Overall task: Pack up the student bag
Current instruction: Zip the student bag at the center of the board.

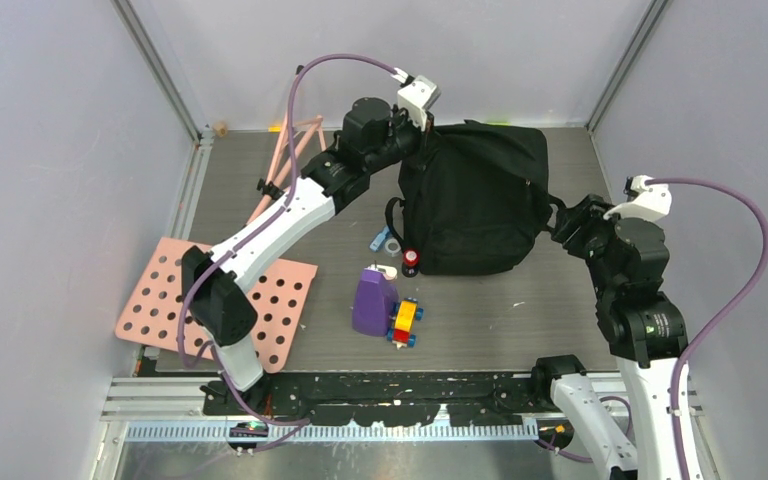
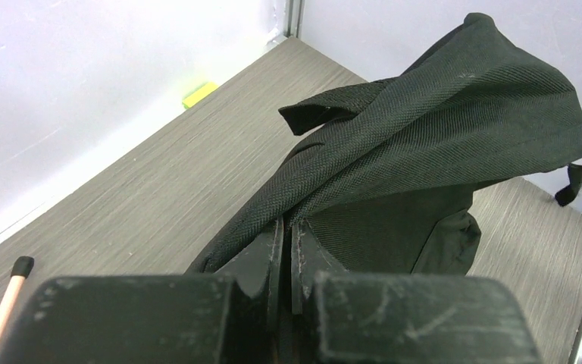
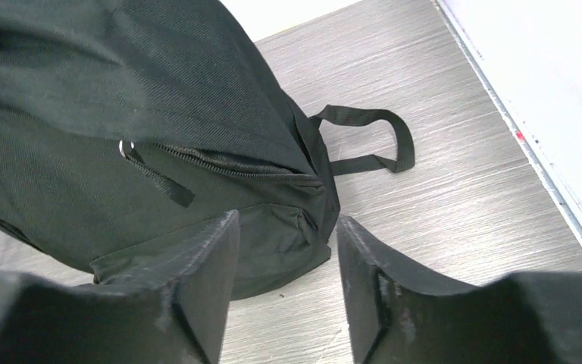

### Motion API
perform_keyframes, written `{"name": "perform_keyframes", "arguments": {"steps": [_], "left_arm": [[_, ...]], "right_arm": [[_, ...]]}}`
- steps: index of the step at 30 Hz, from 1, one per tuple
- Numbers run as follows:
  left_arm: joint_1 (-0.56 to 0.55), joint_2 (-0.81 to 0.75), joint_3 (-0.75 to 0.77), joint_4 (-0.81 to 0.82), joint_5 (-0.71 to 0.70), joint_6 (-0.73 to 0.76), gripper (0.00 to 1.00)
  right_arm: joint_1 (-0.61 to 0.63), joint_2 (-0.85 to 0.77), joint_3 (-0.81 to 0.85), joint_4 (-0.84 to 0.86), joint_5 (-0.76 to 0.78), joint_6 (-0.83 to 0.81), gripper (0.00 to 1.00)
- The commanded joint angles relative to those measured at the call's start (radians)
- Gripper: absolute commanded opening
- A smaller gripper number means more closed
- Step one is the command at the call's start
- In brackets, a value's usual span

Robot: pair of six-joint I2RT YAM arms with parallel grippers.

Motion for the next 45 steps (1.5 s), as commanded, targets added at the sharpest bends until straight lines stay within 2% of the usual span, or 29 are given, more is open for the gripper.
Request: {"name": "perform_keyframes", "arguments": {"steps": [1, 5, 13, 22, 23, 25, 27, 29, 31, 39, 41, 44, 45], "left_arm": [[0.02, -0.086, 0.0, 0.084, -0.033, -0.001, 0.0], [0.02, -0.095, -0.013, 0.103, -0.021, -0.016, 0.0], [0.021, -0.088, -0.006, 0.089, -0.004, -0.024, 0.0], [0.02, -0.086, -0.005, 0.093, -0.005, -0.023, 0.0], [0.02, -0.084, -0.005, 0.093, -0.005, -0.023, 0.0], [0.02, -0.085, -0.005, 0.093, -0.01, -0.02, 0.0], [0.021, -0.086, -0.005, 0.091, -0.024, -0.015, 0.0], [0.022, -0.085, -0.001, 0.081, -0.043, -0.006, 0.0], [0.021, -0.08, 0.017, 0.049, -0.07, 0.006, 0.0], [0.03, -0.086, 0.025, 0.019, -0.156, 0.029, 0.0], [0.033, -0.086, 0.024, 0.02, -0.156, 0.025, 0.0], [0.034, -0.091, 0.01, 0.043, -0.107, 0.019, 0.0], [0.034, -0.092, 0.005, 0.051, -0.087, 0.015, 0.0]], "right_arm": [[0.0, -0.011, 0.008, 0.054, -0.065, -0.015, 0.61], [0.001, 0.022, 0.011, 0.111, -0.179, 0.054, 0.7], [0.0, 0.132, 0.01, 0.197, -0.408, 0.113, 0.69], [0.0, 0.241, 0.013, 0.256, -0.302, 0.027, 0.64], [0.0, 0.251, 0.015, 0.266, -0.304, 0.022, 0.63], [0.0, 0.274, 0.024, 0.294, -0.305, 0.018, 0.53], [0.0, 0.279, 0.029, 0.324, -0.285, 0.027, 0.37], [0.0, 0.257, 0.029, 0.34, -0.255, 0.035, 0.13], [0.0, 0.231, 0.032, 0.332, -0.181, 0.043, 0.02], [0.0, 0.161, 0.04, 0.131, 0.149, 0.017, 0.0], [0.0, 0.162, 0.045, 0.1, 0.189, 0.003, 0.0], [-0.001, 0.159, 0.05, 0.09, 0.095, -0.017, 0.0], [-0.001, 0.151, 0.038, 0.115, -0.018, -0.034, 0.0]]}}
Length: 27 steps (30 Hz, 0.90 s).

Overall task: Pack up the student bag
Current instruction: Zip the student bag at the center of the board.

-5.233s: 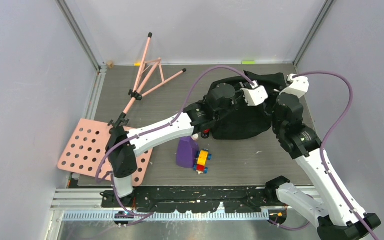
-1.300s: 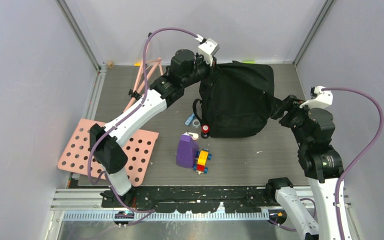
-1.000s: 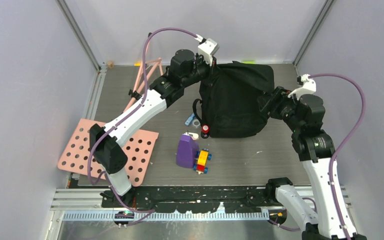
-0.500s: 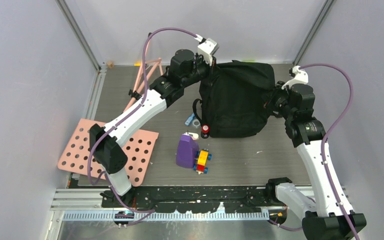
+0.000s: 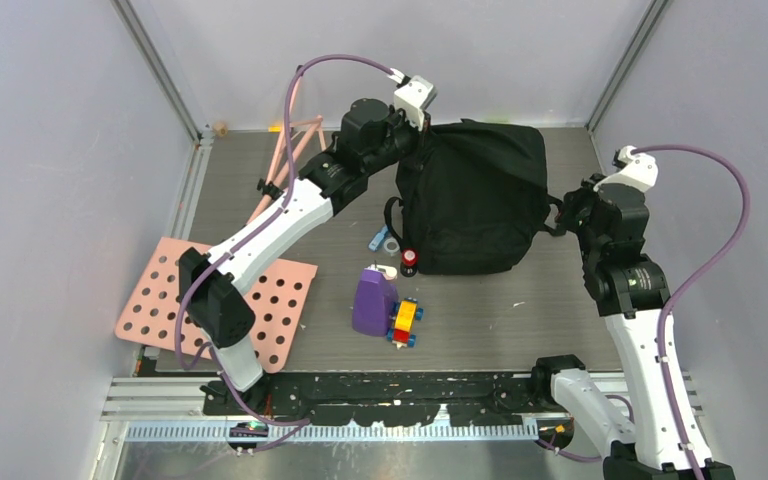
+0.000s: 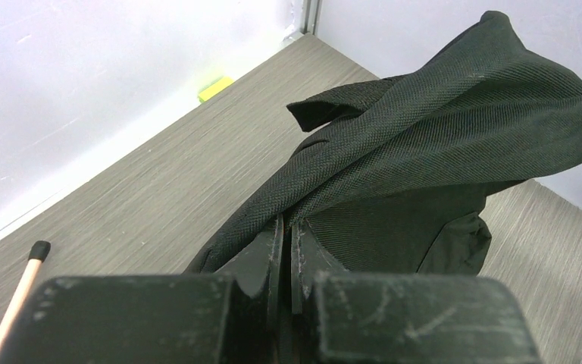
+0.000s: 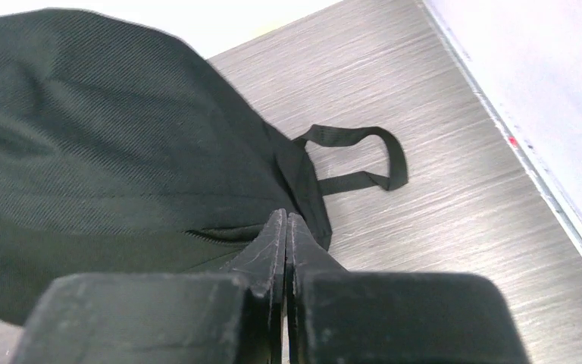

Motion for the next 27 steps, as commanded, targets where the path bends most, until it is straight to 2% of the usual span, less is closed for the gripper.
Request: {"name": "perform_keyframes", "arguments": {"steps": [1, 2, 3, 4, 6, 9, 13, 18, 27], "left_arm": [[0.034, -0.075, 0.018, 0.066, -0.021, 0.012, 0.0], [0.034, -0.076, 0.016, 0.07, -0.009, 0.007, 0.0], [0.034, -0.075, 0.014, 0.071, -0.003, 0.002, 0.0], [0.034, -0.076, 0.014, 0.071, 0.002, -0.002, 0.0], [0.035, -0.079, 0.011, 0.074, 0.001, -0.007, 0.0], [0.034, -0.081, 0.008, 0.072, 0.003, -0.01, 0.0], [0.035, -0.084, 0.002, 0.072, 0.008, -0.012, 0.0], [0.035, -0.085, -0.002, 0.077, 0.007, -0.012, 0.0], [0.035, -0.08, 0.012, 0.075, 0.01, -0.01, 0.0]], "right_arm": [[-0.001, -0.018, 0.018, 0.012, -0.154, -0.058, 0.04], [-0.002, -0.018, 0.006, 0.037, -0.257, -0.052, 0.08], [-0.001, -0.012, 0.003, 0.045, -0.309, -0.034, 0.17], [-0.001, -0.007, 0.004, 0.057, -0.392, -0.022, 0.2], [-0.001, 0.0, -0.004, 0.085, -0.459, 0.023, 0.26], [-0.001, -0.026, -0.044, 0.144, -0.491, 0.078, 0.39], [-0.001, -0.03, -0.052, 0.175, -0.491, 0.063, 0.49], [-0.001, 0.011, -0.057, 0.237, -0.486, 0.018, 0.53], [0.001, 0.077, -0.111, 0.377, -0.457, -0.037, 0.53]]}}
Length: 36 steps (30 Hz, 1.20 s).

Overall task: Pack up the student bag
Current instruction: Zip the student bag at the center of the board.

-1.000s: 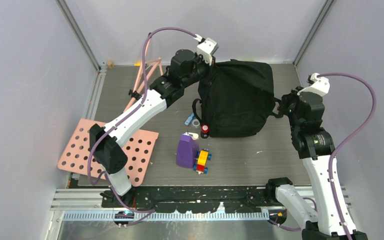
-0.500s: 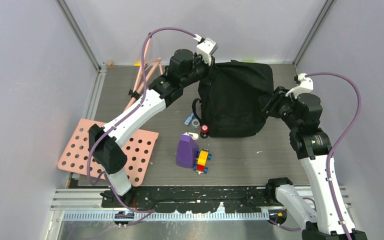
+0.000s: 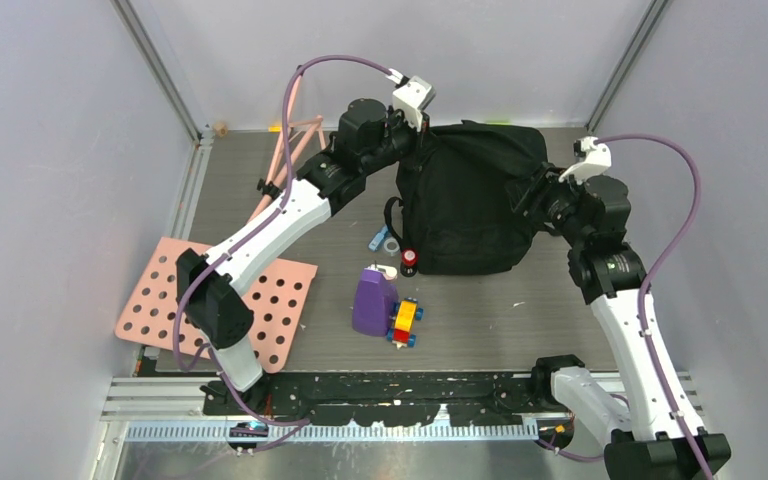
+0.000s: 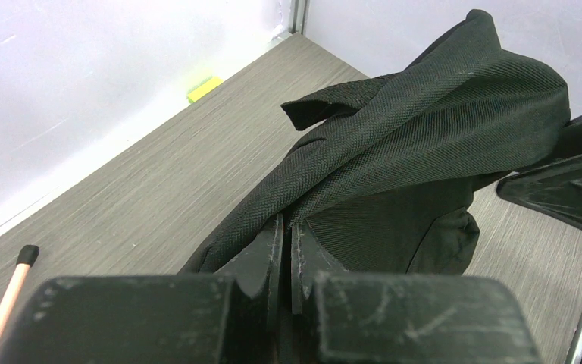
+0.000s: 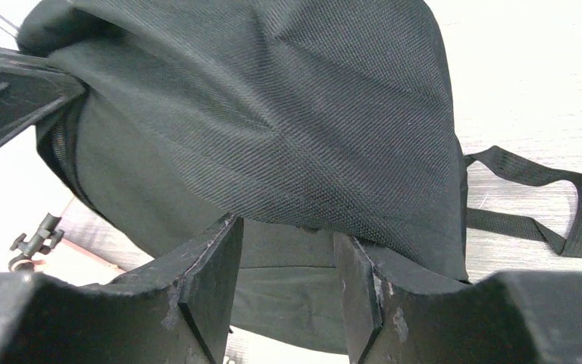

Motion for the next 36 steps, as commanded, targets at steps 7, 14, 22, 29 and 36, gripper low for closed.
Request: {"name": "perform_keyframes", "arguments": {"steps": [7, 14, 22, 29, 36], "left_arm": [[0.028, -0.073, 0.018, 0.078, -0.03, -0.003, 0.0], [0.028, -0.072, 0.025, 0.069, -0.056, 0.009, 0.0], [0.029, -0.076, 0.025, 0.056, -0.162, 0.022, 0.0], [0.029, -0.069, 0.037, 0.029, -0.205, 0.024, 0.0], [0.037, -0.076, 0.031, 0.034, -0.221, 0.022, 0.0]], "right_arm": [[0.014, 0.02, -0.114, 0.341, 0.083, -0.058, 0.49], [0.021, -0.007, -0.131, 0.409, 0.249, -0.031, 0.02], [0.02, -0.081, -0.026, 0.039, 0.56, 0.016, 0.0], [0.017, -0.081, 0.006, -0.187, 0.661, -0.006, 0.0], [-0.037, 0.021, 0.029, -0.253, 0.632, -0.018, 0.0]]}}
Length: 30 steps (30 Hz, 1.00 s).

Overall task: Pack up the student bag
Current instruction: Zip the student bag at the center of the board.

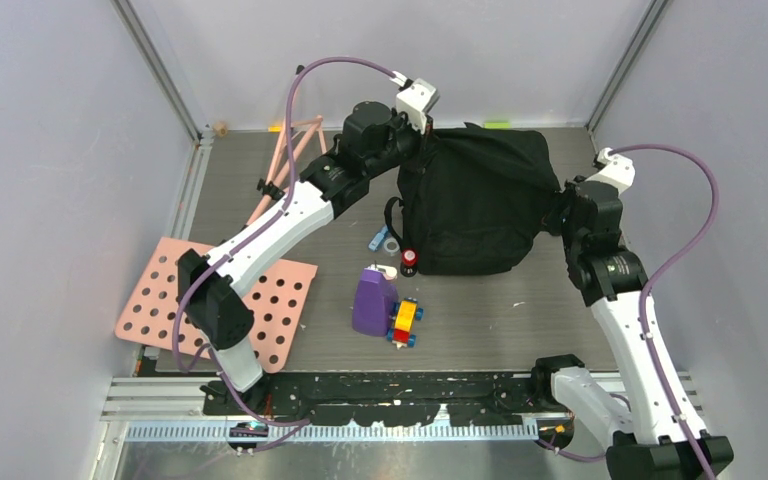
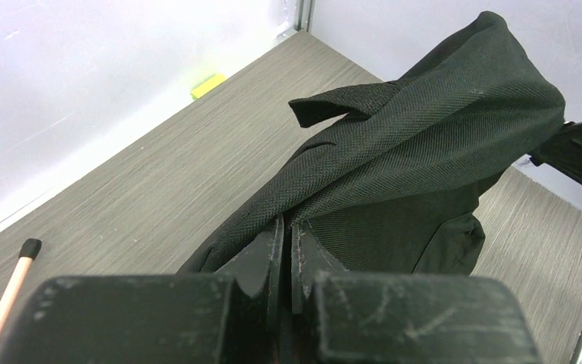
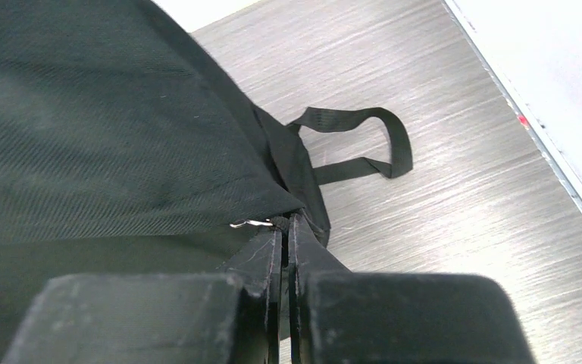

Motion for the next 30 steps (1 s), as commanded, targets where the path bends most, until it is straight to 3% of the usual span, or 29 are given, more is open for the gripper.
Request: {"name": "perform_keyframes", "arguments": {"steps": [1, 14, 24, 27, 28, 30], "left_arm": [[0.059, -0.076, 0.03, 0.041, -0.176, 0.018, 0.0], [0.109, -0.073, 0.032, 0.052, -0.172, -0.006, 0.0], [0.116, -0.053, 0.037, 0.052, -0.166, -0.013, 0.0], [0.116, -0.052, 0.032, 0.062, -0.037, 0.03, 0.0], [0.114, -0.061, 0.018, 0.086, 0.027, 0.049, 0.04], [0.105, -0.088, -0.032, 0.147, 0.15, 0.089, 0.28]], "right_arm": [[-0.077, 0.054, 0.046, -0.098, 0.097, -0.02, 0.0], [-0.279, 0.098, -0.072, -0.135, -0.243, 0.136, 0.0], [-0.3, 0.09, -0.152, -0.183, -0.365, 0.241, 0.0], [-0.3, 0.066, -0.15, -0.182, -0.381, 0.234, 0.0], [-0.3, 0.061, -0.14, -0.179, -0.384, 0.231, 0.0], [-0.3, 0.052, -0.12, -0.176, -0.388, 0.217, 0.0]]}}
